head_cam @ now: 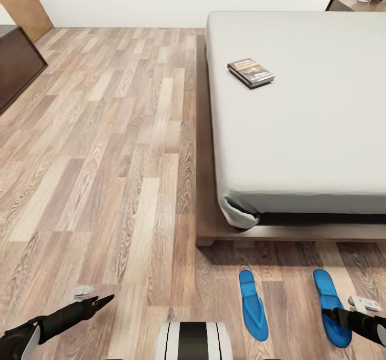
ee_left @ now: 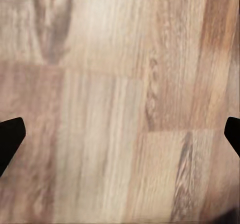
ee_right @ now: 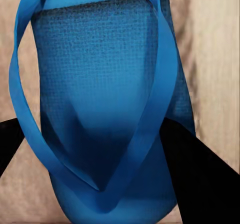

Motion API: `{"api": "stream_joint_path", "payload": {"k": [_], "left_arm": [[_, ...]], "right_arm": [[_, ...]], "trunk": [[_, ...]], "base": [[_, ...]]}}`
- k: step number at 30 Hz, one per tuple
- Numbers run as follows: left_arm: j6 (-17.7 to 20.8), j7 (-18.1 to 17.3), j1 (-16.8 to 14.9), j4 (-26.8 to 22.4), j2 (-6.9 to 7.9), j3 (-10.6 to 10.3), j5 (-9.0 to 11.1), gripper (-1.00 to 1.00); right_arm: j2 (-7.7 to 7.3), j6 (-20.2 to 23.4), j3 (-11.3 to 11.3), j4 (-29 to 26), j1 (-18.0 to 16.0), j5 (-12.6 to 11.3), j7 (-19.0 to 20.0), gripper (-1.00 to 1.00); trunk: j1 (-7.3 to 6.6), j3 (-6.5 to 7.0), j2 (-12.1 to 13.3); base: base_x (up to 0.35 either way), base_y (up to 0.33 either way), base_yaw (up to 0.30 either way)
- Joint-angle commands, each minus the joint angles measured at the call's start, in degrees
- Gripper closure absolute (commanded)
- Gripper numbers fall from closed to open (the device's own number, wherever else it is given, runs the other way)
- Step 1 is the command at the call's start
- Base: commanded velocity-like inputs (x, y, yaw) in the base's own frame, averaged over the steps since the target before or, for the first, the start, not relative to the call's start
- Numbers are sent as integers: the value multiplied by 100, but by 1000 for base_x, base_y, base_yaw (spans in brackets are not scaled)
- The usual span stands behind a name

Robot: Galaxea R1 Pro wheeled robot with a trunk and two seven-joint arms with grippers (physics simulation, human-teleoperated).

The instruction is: In the bedroom, move the book from the bed onto either nightstand, and place the two sandals side by side next to the bed.

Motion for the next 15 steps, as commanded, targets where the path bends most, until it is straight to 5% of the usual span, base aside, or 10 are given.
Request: {"api": "stream_joint_path", "payload": {"k": [1,8,12,15], "left_arm": [[50,-41,-5,-4,-6,39,-43,-100],[50,-41,-5,-4,-6,40,-43,-100],[50,-41,-5,-4,-6,45,-29,-100],[50,-41,-5,-4,-6,48,-26,-100]], "right_arm": [[-7,27,22,-5,-3,-44,-9,100],[-1,-65,22,8,-3,-36,-175,100],[1,-604,28,20,-3,-40,-1279,100],[2,-715,30,18,-3,-43,-1544,100]], "trunk": [[-1,-3,-2],[-1,-3,-2],[-1,-3,-2],[-1,-3,-2]], "base": [[0,311,0],[0,310,0],[0,138,0],[0,24,0]]}}
